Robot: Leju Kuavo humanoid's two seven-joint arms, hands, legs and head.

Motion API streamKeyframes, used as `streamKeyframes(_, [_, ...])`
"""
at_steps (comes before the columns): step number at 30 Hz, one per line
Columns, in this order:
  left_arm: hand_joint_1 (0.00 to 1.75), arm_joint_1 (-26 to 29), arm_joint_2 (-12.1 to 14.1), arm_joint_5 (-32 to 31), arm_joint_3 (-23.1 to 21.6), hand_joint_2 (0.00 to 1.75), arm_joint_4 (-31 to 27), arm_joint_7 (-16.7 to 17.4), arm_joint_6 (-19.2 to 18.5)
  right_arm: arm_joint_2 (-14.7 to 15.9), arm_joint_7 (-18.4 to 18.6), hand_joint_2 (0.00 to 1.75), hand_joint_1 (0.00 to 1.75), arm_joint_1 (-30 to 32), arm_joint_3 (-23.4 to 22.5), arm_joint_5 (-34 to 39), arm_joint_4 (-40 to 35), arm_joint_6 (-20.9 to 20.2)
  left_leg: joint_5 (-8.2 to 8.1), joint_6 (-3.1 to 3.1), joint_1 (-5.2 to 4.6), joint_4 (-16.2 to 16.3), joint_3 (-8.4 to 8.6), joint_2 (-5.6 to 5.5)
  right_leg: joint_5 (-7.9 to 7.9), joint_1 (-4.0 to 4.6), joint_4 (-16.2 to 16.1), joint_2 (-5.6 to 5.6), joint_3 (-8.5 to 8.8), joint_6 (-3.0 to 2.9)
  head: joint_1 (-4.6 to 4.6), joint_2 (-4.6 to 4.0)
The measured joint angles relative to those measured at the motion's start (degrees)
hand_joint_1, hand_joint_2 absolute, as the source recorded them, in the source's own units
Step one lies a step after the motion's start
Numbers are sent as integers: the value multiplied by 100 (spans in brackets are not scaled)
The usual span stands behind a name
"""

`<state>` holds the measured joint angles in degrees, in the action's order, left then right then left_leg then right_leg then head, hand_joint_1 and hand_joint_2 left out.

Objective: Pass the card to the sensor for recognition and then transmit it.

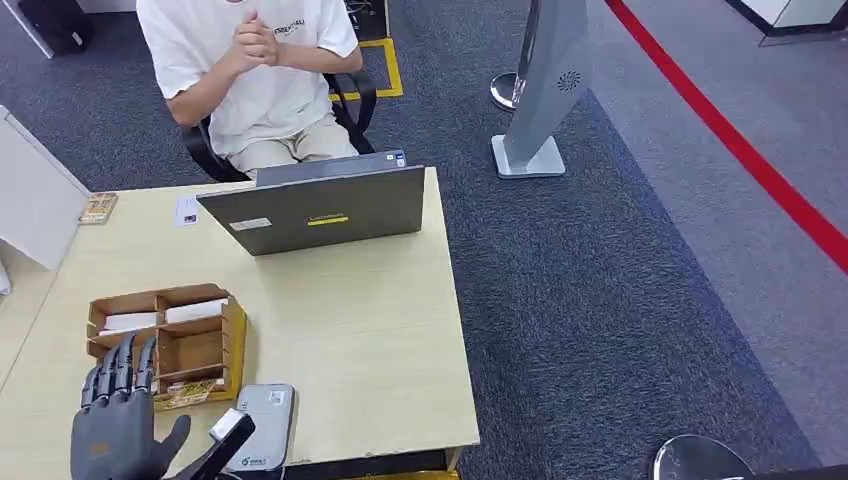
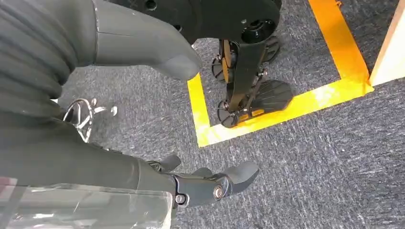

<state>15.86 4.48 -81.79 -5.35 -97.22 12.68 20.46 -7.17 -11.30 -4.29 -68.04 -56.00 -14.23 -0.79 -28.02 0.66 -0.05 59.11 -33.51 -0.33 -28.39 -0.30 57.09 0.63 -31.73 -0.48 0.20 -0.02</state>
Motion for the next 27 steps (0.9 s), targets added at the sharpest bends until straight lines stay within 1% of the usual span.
streamKeyframes(9, [0, -231, -220, -77, 302, 175, 507, -251, 116, 0, 28, 175, 0, -2, 9, -100, 0, -7, 0, 0, 0, 0, 0, 0, 0, 0, 0, 0, 1, 0, -2, 0])
streamKeyframes(20, [0, -486, -426, -210, 336, 175, 960, -466, 236, 0, 24, 175, 0, -10, 18, -151, 0, -7, 0, 0, 0, 0, 0, -1, 0, 0, 0, -1, 1, 0, -2, 0])
streamKeyframes(24, [0, -529, -479, -223, 336, 175, 1040, -481, 282, -2, 24, 175, 0, -11, 20, -155, 0, -7, 0, 0, 0, 0, 1, 0, 0, 0, 0, 0, 1, 0, -2, 0])
streamKeyframes(25, [175, -533, -490, -225, 336, 175, 1047, -481, 289, -2, 24, 175, 0, -12, 20, -155, 0, -7, 0, 0, 0, 0, 1, 0, 0, 0, 0, 0, 1, 0, 0, 0])
streamKeyframes(27, [175, -540, -507, -221, 336, 175, 1053, -492, 288, -9, 24, 175, 0, -13, 20, -155, 0, -7, 0, 0, 0, 0, 1, 0, 0, 0, 0, 0, 1, 0, -2, 0])
